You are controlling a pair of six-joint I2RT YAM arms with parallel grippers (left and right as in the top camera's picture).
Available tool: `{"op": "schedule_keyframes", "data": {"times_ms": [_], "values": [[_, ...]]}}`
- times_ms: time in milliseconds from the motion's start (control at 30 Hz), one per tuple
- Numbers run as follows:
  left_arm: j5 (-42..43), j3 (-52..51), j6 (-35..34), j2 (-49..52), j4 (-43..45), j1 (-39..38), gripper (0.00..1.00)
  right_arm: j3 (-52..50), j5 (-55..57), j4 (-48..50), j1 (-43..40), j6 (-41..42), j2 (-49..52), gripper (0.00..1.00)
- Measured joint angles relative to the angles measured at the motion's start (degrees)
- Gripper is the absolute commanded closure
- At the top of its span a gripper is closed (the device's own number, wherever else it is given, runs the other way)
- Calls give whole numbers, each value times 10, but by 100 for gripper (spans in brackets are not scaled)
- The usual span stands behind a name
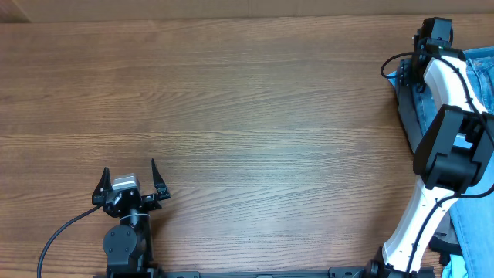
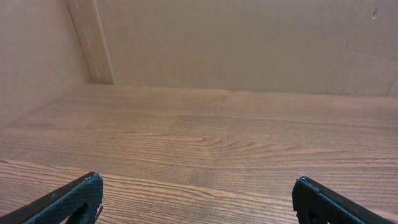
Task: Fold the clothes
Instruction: 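Grasp the light-blue jeans waistband with the right gripper and lift, then drag the jeans leftward across the table with the right gripper, release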
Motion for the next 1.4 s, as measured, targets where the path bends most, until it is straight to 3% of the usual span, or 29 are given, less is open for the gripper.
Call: {"op": "schedule_keyframes", "data": {"times_ms": [133, 200, 300, 400, 800, 1100, 1400], "values": [[0, 0, 0, 0, 0, 0, 0, -1, -5, 0, 1, -2, 0, 41], [0, 0, 0, 0, 0, 0, 0, -1, -7, 0, 1, -1, 0, 56], [0, 0, 0, 0, 0, 0, 0, -1, -10, -1, 2, 6, 0, 88], [0, 0, 0, 0, 0, 0, 0, 0, -8, -6, 5, 17, 0, 96], [0, 0, 0, 0, 0, 0, 0, 6, 3, 1, 10, 75, -48, 96], [0, 0, 0, 0, 0, 0, 0, 6, 48, 66, -2, 89, -285, 96], [0, 0, 0, 0, 0, 0, 0, 6, 66, 64, 38, 57, -428, 96]]}}
